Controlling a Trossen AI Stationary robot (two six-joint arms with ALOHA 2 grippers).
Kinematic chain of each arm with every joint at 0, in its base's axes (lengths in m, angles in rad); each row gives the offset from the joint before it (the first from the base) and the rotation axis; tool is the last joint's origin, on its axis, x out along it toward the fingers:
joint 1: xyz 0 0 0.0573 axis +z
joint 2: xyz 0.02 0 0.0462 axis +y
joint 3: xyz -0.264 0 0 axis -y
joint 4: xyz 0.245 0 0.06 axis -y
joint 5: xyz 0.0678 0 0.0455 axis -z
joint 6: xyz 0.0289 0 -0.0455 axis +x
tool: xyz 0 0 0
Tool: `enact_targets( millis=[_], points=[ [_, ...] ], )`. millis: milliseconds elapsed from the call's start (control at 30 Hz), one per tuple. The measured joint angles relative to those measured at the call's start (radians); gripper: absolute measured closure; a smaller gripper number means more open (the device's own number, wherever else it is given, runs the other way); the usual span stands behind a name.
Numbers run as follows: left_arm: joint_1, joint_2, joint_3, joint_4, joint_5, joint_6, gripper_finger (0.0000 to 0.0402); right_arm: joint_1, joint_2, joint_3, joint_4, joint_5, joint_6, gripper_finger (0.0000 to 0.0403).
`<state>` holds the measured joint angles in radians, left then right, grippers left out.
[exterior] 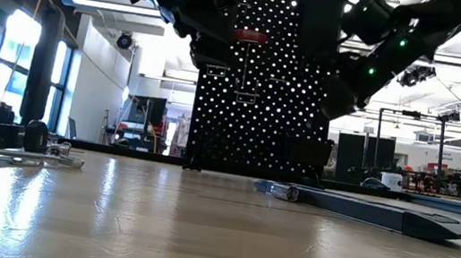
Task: Hang tools onto peg board
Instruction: Put the socket into the bottom black bin on the peg board
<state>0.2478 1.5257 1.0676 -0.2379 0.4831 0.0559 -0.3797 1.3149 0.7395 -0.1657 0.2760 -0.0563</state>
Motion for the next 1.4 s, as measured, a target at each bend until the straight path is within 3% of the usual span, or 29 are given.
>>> enact_targets(
  millis=[200,500,667,1000,1233,1400],
  points=[
    [0.0,0.0,0.0,0.003,0.0,0.0,0.0179,-0.004,0.045,0.0,0.028,0.003,0.0,0.0328],
    [0.0,0.0,0.0,0.004,0.0,0.0,0.0179,-0.007,0.038,0.0,0.069,0.039,-0.014,0.0245],
    [0.0,0.0,0.0,0.004,0.0,0.0,0.0179,0.022,0.033,0.0,0.058,0.039,-0.01,0.0228],
    [0.0,0.0,0.0,0.004,0.001,0.0,0.0179,0.212,-0.108,0.0,-0.027,0.055,0.058,0.0238],
    [0.0,0.0,0.0,0.003,0.001,0.0,0.0179,0.436,-0.132,0.0,-0.026,-0.157,0.06,0.0238],
    [0.0,0.0,0.0,0.003,0.001,0.0,0.0179,0.6,-0.069,0.0,0.022,-0.178,0.057,0.0238]
  ],
)
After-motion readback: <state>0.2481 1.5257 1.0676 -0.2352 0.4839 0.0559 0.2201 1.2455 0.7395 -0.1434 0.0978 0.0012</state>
